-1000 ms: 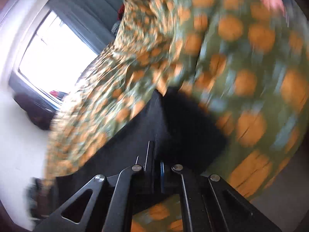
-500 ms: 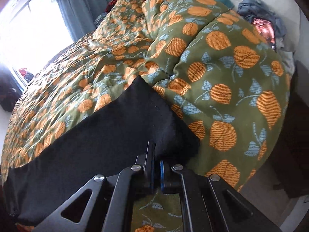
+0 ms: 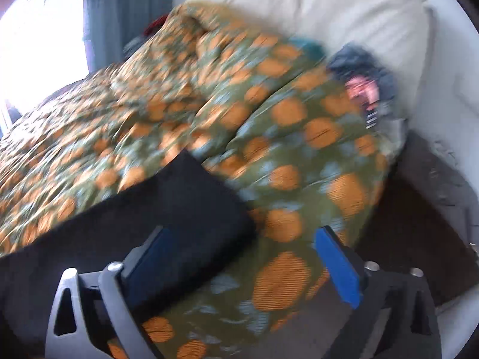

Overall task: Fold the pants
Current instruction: 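Open both grippers and release the folded trousers onto the duvet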

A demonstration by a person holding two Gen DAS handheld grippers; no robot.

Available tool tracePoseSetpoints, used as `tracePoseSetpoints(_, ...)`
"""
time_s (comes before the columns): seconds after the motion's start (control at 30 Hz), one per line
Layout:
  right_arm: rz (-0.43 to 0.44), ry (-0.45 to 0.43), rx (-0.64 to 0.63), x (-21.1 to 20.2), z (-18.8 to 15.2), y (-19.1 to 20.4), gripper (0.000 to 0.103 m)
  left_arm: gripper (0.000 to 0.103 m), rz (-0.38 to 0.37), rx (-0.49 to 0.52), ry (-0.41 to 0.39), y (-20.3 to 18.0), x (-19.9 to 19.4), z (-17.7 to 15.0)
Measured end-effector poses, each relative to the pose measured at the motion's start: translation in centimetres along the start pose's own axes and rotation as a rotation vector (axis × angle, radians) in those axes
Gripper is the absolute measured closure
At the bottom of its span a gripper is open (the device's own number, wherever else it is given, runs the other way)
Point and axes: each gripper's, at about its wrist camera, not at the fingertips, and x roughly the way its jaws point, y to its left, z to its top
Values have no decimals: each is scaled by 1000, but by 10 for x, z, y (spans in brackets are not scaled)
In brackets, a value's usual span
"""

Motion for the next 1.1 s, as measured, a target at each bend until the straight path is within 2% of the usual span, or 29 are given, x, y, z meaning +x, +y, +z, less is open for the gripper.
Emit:
tracePoseSetpoints(0.03, -16, -11, 6, -3, 0, -3, 6, 30, 5, 20, -10, -1, -7, -5)
tracePoseSetpoints(0.13, -143, -51, 32, -19, 1, -14, 6, 30, 10, 54, -42, -3, -28, -15)
tracePoseSetpoints(0.2, -167, -89, 57, -38, 4, -18, 6, 30, 21, 65, -77, -2, -40, -21)
tracePoseSetpoints(0.33, -107, -168, 44, -88, 8, -5, 6, 30, 41, 78, -155, -1, -59, -25)
tracePoseSetpoints(0.47, -9, -331, -88, -149, -13, 34, 2, 30, 68, 116, -209, -9, -69, -24)
tracePoseSetpoints(0.5, 22, -348, -111, -155, -18, 42, 0, 30, 69, 130, -222, -16, -71, -23)
tracePoseSetpoints(0.57, 108, -324, -139, -155, -28, 57, 0, 28, 70, 169, -253, -25, -76, -24)
tracePoseSetpoints(0.63, 144, -270, -113, -147, -37, 63, 0, 24, 64, 204, -266, -33, -78, -23)
tracePoseSetpoints(0.73, 135, -175, -33, -129, -53, 62, 0, 24, 30, 271, -245, -54, -70, -19)
tracePoseSetpoints(0.8, 107, -178, -15, -127, -54, 54, 0, 24, 7, 309, -209, -70, -60, -12)
tracePoseSetpoints(0.9, 118, -198, 27, -130, -56, 41, 0, 24, -51, 362, -165, -102, -43, 13)
tracePoseSetpoints(0.97, 132, -189, 55, -126, -55, 31, 0, 22, -80, 406, -163, -128, -29, 37)
tracePoseSetpoints(1.07, 150, -162, 109, -117, -55, 17, 0, 18, -68, 490, -146, -165, -3, 67)
tracePoseSetpoints(1.1, 155, -151, 122, -115, -55, 15, 0, 18, -58, 531, -111, -180, 13, 79)
